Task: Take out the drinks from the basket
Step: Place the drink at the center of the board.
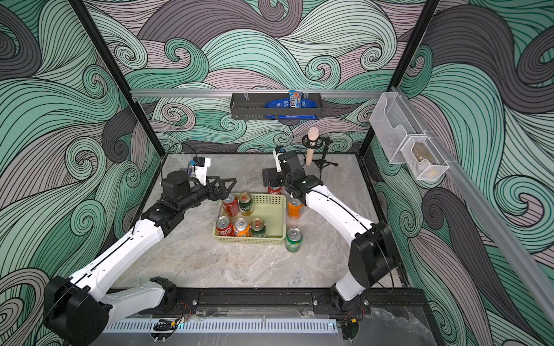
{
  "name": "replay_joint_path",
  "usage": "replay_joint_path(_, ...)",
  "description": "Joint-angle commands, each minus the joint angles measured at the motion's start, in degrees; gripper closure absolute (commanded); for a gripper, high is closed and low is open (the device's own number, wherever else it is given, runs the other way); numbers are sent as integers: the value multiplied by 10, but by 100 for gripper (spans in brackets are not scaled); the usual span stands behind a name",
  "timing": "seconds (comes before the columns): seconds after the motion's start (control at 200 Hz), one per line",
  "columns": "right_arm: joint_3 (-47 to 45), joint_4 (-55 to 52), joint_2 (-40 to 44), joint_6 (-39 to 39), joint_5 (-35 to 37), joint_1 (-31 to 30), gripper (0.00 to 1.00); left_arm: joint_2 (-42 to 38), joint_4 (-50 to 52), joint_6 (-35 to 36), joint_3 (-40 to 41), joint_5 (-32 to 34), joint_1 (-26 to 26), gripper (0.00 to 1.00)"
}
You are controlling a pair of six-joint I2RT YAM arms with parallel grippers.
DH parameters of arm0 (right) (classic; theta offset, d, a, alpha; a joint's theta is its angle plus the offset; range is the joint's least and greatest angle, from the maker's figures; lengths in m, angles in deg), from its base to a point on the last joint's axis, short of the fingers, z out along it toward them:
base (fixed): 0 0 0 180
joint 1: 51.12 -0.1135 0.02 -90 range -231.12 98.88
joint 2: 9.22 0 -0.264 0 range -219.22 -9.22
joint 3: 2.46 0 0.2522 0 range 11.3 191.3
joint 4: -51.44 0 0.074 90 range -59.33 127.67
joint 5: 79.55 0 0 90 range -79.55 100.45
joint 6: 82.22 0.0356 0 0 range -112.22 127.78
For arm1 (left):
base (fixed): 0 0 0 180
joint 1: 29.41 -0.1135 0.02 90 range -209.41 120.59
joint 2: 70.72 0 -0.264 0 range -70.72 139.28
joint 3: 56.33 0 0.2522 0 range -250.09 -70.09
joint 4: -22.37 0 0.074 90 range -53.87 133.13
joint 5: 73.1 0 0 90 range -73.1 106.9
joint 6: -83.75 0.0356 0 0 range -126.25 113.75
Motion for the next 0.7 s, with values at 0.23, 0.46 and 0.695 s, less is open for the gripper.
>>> replay_joint_path(0.23, -129, 35, 87, -66, -82, -10, 3, -70, 41, -50, 54, 28, -4, 1)
replay_joint_path(0.46, -193, 59, 136, -55, -158, -24, 3, -114, 90, -62, 81, 65, -4, 2)
replay_joint_path(0.695, -240, 70, 179, -59, -188, -48, 4, -143, 150, -81, 108, 71, -4, 1)
